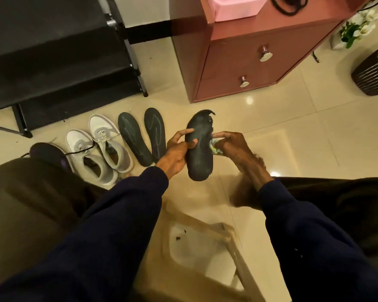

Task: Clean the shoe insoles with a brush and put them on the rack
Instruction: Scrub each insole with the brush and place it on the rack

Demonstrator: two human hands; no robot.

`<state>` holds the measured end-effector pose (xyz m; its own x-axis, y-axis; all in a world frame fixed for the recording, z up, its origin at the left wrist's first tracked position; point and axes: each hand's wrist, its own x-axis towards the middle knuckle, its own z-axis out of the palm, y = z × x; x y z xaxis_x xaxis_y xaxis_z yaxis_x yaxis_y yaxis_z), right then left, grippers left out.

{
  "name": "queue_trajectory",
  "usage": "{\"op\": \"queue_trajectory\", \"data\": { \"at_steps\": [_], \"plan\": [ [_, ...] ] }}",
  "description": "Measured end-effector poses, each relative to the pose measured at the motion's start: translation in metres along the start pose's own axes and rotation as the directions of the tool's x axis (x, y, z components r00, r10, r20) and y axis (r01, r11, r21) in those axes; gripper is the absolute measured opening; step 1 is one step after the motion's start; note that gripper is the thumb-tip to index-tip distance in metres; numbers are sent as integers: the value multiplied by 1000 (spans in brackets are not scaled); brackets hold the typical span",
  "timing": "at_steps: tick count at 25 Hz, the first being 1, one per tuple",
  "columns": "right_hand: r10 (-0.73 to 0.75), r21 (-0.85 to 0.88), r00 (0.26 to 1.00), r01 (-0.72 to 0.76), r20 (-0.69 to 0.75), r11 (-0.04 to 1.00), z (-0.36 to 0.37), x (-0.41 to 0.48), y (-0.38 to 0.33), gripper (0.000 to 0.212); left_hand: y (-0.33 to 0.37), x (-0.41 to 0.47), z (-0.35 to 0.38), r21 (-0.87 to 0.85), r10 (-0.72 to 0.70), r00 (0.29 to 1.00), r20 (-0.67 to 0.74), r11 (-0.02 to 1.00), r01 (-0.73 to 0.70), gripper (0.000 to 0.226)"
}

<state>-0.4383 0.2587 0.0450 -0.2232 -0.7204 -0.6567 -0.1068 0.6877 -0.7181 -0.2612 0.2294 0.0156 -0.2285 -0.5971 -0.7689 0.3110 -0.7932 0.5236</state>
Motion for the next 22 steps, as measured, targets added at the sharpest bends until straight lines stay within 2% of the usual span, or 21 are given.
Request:
{"op": "queue_trajectory", "data": {
  "at_steps": [3,5,8,10,12,15,18,22],
  "plan": [
    [314,298,949,-295,-19,908,-3,49,29,20,-18,55,-16,142,95,974,-205,988,-67,26],
    [409,235,908,-381,-84,894,-3,72,52,23,-29,79,-28,245,131,947,-292,968,-58,26],
    [442,76,877,-436,-187,897,6,112,87,19,-49,116,-47,424,185,914,-361,905,-16,39],
    [448,52,873,-447,-193,893,16,138,105,23,-62,139,-58,518,222,909,-352,855,-8,48],
    [427,-27,877,-443,-218,896,26,160,117,17,-70,158,-66,562,233,904,-357,827,9,49],
    [249,-205,916,-322,-315,924,39,183,135,12,-76,181,-73,595,238,896,-374,803,35,37],
    [79,-444,931,-244,-357,862,47,209,162,29,-85,200,-83,613,238,901,-362,790,37,35],
    [112,-386,922,-262,-370,884,52,222,157,22,-95,208,-89,577,227,896,-382,816,39,41]
  ]
}}
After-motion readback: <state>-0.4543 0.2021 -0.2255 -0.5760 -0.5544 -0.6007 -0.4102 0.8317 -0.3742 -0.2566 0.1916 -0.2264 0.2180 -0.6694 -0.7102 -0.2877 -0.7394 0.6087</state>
